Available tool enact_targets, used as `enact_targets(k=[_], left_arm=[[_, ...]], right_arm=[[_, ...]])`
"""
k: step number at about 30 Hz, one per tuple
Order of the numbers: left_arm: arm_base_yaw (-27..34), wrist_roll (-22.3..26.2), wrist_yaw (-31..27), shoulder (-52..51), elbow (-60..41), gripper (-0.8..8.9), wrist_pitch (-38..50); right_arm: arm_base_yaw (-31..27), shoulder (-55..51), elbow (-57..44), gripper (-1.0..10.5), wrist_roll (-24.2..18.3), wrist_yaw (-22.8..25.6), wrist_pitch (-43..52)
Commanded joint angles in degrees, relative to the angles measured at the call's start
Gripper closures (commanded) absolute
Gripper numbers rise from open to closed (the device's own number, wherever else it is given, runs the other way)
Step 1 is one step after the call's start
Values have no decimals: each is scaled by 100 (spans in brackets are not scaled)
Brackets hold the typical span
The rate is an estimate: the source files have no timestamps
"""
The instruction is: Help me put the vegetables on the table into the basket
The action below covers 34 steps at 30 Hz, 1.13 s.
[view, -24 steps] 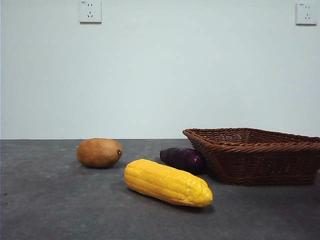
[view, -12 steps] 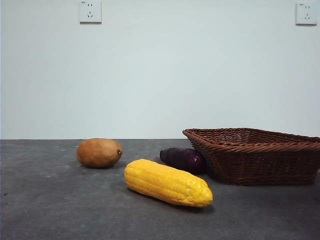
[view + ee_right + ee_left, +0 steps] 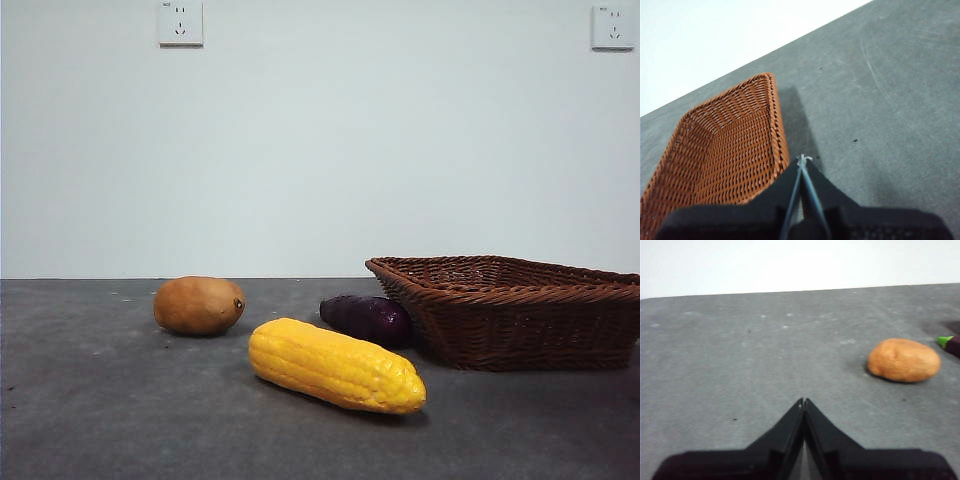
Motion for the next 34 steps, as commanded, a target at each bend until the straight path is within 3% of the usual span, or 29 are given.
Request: enact_targets(k=[1, 11, 20, 26, 31, 34], left_arm=[[17, -280, 144, -7, 63, 818, 42], [17, -636, 162, 332, 577, 821, 214], [15, -1311, 492, 1526, 1209, 821, 210], [13, -1604, 1023, 2704, 1628, 821, 164], [13, -1602, 1853, 3856, 2262, 821, -199], [13, -1580, 2221, 4607, 2743, 818, -369]], right_arm=[[-4, -7, 245, 955, 79, 0, -31], [-4, 643, 1143, 955, 83, 63, -92], [-2, 2247, 2461, 955, 17, 37, -820], [-2, 3620, 3344, 953, 15, -367, -1604], [0, 4605, 4048, 948, 20, -822, -2181], [-2, 5062, 4419, 948, 20, -815, -2387]])
